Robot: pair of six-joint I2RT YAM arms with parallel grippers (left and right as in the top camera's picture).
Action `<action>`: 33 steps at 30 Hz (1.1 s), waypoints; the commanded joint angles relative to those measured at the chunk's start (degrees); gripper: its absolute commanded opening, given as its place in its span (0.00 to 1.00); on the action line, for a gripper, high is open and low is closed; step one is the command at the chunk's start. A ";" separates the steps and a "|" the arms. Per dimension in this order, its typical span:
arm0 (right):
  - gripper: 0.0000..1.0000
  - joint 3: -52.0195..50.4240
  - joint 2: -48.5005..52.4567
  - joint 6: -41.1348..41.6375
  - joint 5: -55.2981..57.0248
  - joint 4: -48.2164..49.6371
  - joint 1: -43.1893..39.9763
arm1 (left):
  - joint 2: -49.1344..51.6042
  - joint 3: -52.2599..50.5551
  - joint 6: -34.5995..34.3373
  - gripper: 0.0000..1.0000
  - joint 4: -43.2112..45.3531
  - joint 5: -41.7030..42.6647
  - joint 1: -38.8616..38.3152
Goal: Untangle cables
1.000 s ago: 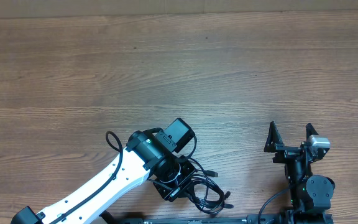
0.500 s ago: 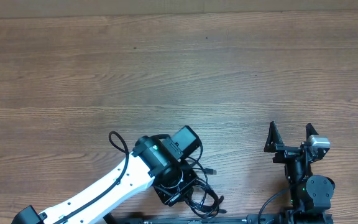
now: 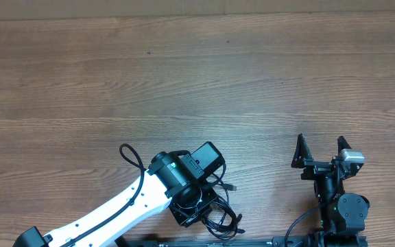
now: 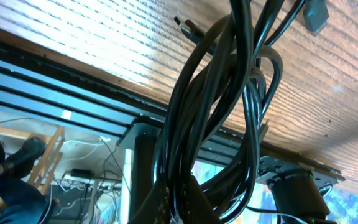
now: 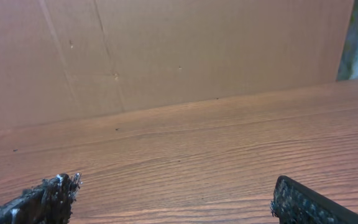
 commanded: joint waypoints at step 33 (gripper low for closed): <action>1.00 -0.61 -0.09 9.66 -17.57 1.55 -0.13 | -0.83 1.57 -9.68 0.04 4.00 -4.02 -0.20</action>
